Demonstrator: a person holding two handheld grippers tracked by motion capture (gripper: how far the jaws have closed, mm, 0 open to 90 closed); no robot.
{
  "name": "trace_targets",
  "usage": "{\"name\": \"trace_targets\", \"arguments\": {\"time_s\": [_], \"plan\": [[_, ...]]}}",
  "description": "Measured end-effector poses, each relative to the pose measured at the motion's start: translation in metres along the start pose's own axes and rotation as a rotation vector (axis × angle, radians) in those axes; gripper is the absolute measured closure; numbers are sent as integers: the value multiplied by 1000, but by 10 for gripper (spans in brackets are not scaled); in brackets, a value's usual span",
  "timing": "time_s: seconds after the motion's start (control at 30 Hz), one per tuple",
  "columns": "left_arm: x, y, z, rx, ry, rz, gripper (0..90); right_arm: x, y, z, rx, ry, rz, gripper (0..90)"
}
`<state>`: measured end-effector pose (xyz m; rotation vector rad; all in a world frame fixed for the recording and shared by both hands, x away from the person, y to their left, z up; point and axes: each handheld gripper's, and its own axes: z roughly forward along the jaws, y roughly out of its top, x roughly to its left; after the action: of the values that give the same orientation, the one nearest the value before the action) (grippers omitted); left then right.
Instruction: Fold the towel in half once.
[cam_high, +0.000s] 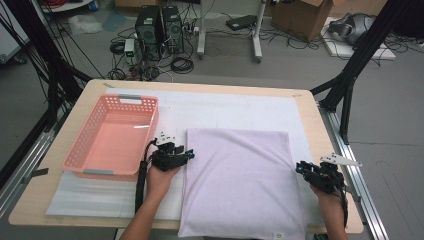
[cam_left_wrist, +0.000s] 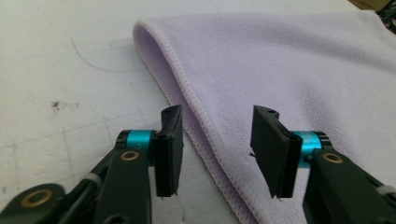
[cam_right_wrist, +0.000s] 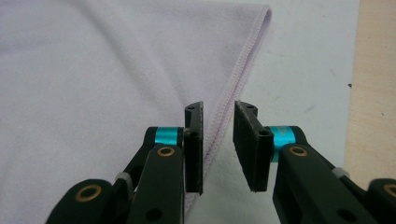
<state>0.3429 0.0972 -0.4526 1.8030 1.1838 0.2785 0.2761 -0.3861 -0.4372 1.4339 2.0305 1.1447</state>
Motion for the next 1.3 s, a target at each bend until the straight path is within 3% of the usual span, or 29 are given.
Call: {"name": "trace_targets", "arguments": {"time_s": [0.1,0.17,0.2,0.27,0.3,0.4,0.43,0.57,0.63,0.8,0.93,1.03,1.1,1.17,1.23,1.3], "plan": [[-5,6,7,50,68,56,682,1,1,3,3,6,-2,729],[-1,10,7,53,89,8,852,2,1,4,6,12,-5,728],[1,12,5,30,144,-5,868,2,1,4,6,13,-8,728],[5,12,5,24,161,-39,856,2,1,4,5,10,-12,726],[6,11,6,36,153,-39,796,1,1,4,4,8,-8,719],[6,11,6,9,102,-18,543,-2,3,5,-1,9,0,682],[6,11,6,-9,82,-7,516,-3,5,6,-5,6,-2,665],[7,12,13,-47,50,-25,491,-10,17,16,-12,-8,-5,582],[9,15,17,7,53,-45,486,-13,25,23,-5,-20,-9,545],[8,27,24,-1,58,-40,460,-23,44,48,32,-23,6,502],[9,32,35,21,107,-51,444,-25,55,69,54,-20,21,502],[12,33,41,-17,143,-76,456,-26,59,82,78,-14,31,506],[14,33,43,-29,143,-95,470,-26,62,89,79,-13,23,534],[11,34,45,-12,161,-57,466,-23,64,96,117,-22,-5,574],[7,35,47,0,183,-13,472,-20,65,98,120,-32,-34,660],[6,34,46,3,217,6,570,-20,64,98,124,1,-19,820]]}}
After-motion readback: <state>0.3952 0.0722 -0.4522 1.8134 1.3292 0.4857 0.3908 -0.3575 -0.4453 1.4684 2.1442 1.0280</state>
